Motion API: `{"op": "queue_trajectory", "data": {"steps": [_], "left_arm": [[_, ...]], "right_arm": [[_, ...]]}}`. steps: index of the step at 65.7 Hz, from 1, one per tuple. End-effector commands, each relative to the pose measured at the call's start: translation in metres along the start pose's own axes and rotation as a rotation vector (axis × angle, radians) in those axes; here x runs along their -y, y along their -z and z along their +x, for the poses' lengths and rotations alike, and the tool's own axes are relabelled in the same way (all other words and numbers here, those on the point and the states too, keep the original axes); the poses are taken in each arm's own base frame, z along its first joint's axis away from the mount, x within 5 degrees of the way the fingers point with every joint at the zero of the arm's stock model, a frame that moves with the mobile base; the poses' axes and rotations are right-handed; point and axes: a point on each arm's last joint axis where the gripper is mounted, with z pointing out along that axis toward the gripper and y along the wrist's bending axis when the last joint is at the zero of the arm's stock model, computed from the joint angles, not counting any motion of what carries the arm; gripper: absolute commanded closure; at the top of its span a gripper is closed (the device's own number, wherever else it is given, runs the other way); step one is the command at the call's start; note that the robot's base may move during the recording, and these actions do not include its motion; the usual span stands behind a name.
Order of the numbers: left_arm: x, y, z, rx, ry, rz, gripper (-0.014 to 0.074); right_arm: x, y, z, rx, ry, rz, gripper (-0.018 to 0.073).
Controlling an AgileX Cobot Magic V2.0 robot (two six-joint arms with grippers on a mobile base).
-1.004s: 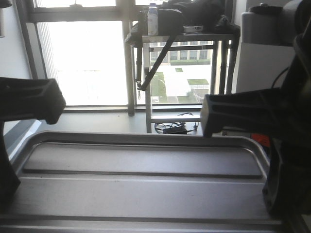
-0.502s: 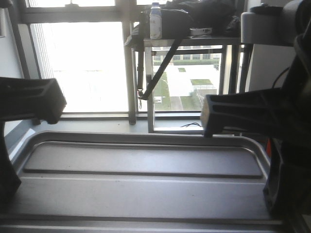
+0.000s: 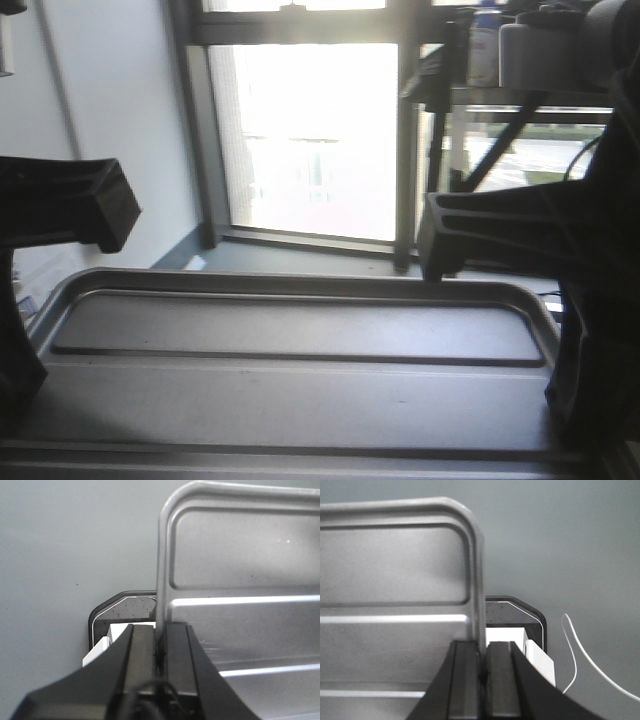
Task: Grab silver tray and stack on right shelf
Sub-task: 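Hold the tray level with both grippers while the base drives to another shelf, then carry the tray with both grippers over the larger grey tray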
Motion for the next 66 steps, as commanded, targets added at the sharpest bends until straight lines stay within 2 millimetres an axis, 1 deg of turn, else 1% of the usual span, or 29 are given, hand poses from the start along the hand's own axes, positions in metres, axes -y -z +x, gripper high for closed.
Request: {"op": "queue_trajectory", "data": {"steps": [1, 20, 66], "left_arm": [[-0.002, 0.01, -0.002, 0.026, -0.016, -0.013, 0.0689], [-0.002, 0.01, -0.002, 0.026, -0.016, -0.013, 0.0689], [-0.002, 0.01, -0.002, 0.026, -0.016, -0.013, 0.0689]], "right_arm": [[0.002, 0.01, -0.006, 0.045, 0.016, 0.005, 0.0499], [0.004, 0.01, -0.006, 0.039, 0.016, 0.023, 0.0499], [0.018, 0.011, 0.0, -0.021, 0.012, 0.184, 0.0499]]}}
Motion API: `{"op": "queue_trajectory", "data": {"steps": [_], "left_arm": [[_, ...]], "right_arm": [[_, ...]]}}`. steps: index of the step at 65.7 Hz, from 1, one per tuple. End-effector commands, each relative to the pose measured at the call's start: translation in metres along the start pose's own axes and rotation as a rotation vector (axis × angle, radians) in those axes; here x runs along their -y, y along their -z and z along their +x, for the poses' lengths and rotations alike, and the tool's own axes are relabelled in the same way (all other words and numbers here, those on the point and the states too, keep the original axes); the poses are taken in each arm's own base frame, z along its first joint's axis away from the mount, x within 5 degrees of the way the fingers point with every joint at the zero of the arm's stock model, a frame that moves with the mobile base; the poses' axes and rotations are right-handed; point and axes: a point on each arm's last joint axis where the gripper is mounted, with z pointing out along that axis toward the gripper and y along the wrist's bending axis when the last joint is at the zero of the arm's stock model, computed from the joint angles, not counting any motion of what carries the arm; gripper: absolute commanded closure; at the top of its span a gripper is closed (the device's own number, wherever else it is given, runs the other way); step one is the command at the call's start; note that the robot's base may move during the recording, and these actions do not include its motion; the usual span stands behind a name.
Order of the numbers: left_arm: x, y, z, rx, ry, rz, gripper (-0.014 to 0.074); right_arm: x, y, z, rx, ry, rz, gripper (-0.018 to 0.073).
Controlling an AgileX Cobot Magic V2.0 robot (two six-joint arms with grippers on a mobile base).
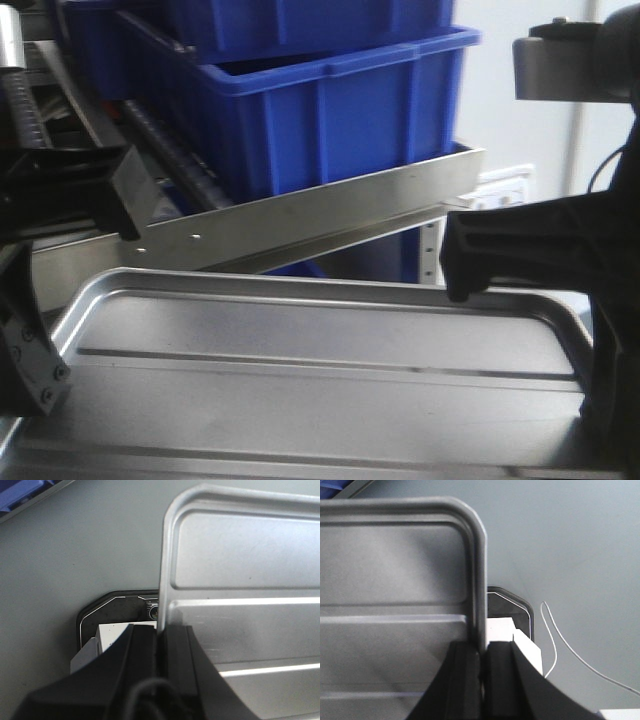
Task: Grab silver tray and stack on right shelf
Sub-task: 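Carry the tray with both grippers over the larger grey tray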
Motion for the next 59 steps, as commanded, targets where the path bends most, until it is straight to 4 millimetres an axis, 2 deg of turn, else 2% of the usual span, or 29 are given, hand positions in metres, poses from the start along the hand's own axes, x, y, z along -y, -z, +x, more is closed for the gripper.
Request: {"op": "queue_trajectory", "data": {"steps": [1, 59], "left_arm": [[-0.006, 0.01, -0.003, 0.023, -0.026, -0.05, 0.0689], [-0.006, 0.01, -0.003, 0.023, -0.026, -0.05, 0.0689]], "right_arm": [[0.013, 0.01, -0.003, 0.011, 0.015, 0.119, 0.0499], [0.029, 0.013, 0.003, -0.052, 0.01, 0.29, 0.0499]]}}
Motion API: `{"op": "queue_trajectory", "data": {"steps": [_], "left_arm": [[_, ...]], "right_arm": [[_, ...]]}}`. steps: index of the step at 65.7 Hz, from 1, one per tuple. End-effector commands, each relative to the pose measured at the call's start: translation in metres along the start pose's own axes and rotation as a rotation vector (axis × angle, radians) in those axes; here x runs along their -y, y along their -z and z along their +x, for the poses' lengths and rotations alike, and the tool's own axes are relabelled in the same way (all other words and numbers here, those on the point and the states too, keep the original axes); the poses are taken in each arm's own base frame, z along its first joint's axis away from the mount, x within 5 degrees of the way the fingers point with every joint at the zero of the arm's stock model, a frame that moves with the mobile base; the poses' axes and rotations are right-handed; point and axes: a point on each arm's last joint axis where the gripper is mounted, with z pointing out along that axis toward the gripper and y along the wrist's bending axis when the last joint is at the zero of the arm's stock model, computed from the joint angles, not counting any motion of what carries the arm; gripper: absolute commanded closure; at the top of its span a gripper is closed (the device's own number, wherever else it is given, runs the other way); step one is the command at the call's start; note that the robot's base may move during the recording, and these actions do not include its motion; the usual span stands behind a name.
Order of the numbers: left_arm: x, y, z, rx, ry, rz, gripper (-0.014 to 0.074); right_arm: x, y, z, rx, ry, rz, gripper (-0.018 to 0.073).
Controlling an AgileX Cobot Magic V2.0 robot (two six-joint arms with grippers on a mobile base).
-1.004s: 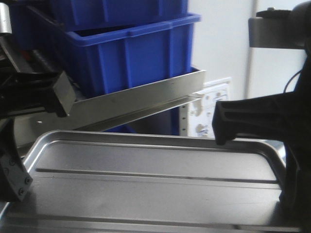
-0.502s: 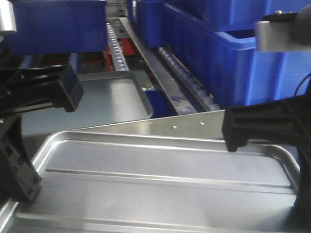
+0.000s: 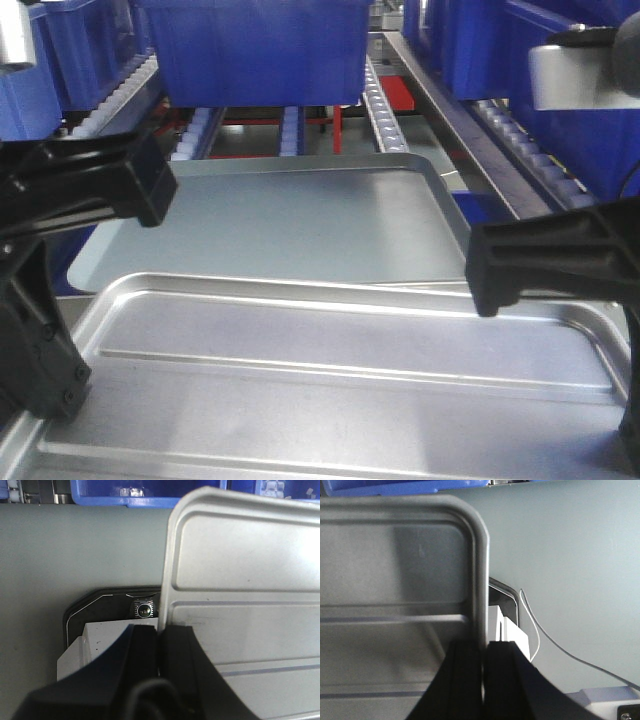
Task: Grab silver tray and stack on right shelf
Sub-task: 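Carry the tray with both grippers over the larger grey tray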
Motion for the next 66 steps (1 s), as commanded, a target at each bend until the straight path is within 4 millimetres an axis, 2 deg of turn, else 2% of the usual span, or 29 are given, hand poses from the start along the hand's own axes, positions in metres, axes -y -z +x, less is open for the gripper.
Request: {"op": "queue_trajectory", "data": {"steps": [1, 66], "left_arm": [[-0.0089, 0.0099, -0.0036, 0.027, -0.041, -0.085, 0.0689], [-0.0089, 0.0099, -0.0036, 0.027, -0.041, -0.085, 0.0689]], "right_arm": [[0.0248, 0.0091, 0.0004, -0.012, 0.017, 0.23, 0.0499], [0.0248, 0.0091, 0.0004, -0.012, 0.017, 0.23, 0.0499]]}}
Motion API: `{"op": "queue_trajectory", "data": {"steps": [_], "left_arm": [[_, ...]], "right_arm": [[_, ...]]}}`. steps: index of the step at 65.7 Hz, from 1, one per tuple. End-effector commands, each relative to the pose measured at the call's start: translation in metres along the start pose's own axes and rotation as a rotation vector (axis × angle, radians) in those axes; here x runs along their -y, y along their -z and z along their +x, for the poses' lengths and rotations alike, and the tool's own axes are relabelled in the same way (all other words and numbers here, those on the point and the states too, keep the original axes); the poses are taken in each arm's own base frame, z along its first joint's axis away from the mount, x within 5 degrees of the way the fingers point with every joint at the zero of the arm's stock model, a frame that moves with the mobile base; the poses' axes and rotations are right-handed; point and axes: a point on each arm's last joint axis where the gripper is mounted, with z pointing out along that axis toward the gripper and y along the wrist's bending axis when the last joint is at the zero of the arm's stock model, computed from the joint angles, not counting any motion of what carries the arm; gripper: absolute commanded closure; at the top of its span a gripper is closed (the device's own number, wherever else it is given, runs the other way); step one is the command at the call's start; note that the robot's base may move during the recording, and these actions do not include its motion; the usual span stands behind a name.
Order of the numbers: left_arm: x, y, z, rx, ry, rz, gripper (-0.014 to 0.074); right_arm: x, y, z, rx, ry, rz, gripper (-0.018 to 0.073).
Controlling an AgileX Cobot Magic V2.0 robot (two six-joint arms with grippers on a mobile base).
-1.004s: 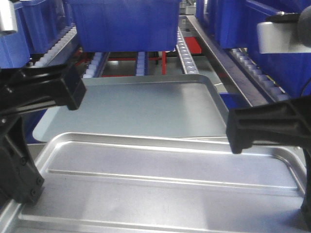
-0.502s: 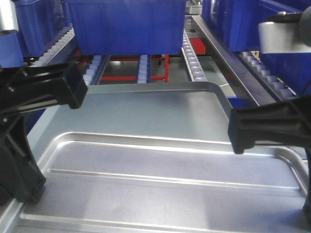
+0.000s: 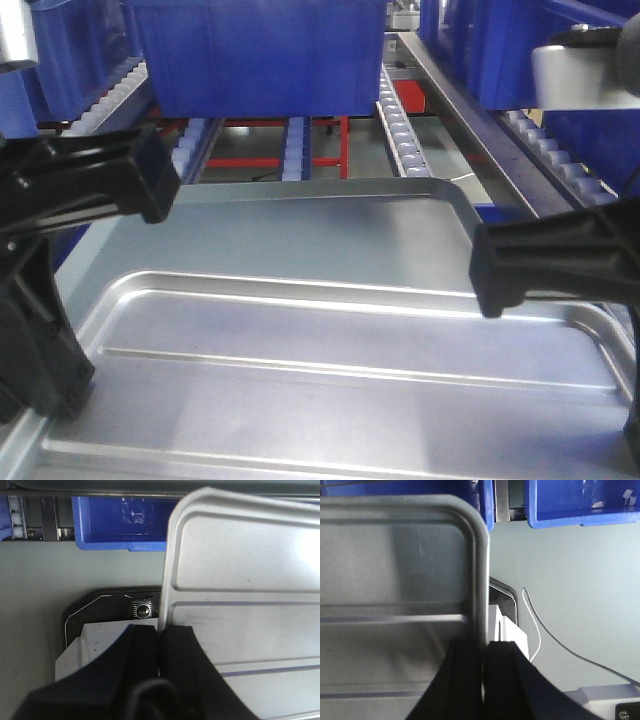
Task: Grab silver tray and stack on right shelf
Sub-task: 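Carry the tray with both grippers over the larger grey tray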
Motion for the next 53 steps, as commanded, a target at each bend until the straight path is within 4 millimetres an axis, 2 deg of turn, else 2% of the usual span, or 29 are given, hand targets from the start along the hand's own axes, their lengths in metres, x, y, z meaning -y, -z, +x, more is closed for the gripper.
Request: {"op": "queue_trajectory", "data": {"steps": [1, 43, 53], "left_arm": [[-0.0095, 0.0095, -0.0032, 0.024, -0.043, -0.091, 0.0689], [-0.0105, 0.0096, -0.0017, 0.008, -0.035, -0.101, 0.0689], [-0.0138, 0.01, 0.0012, -0.029, -0.086, -0.136, 0.0689]], "right_arm": [[0.0242, 0.0088, 0.0, -0.008, 0.017, 0.224, 0.0499], [0.0227, 0.0095, -0.0008, -0.003, 0.017, 0.211, 0.0499], [0.0209, 0.0097, -0.001, -0.003, 0.017, 0.192, 0.0499]]}}
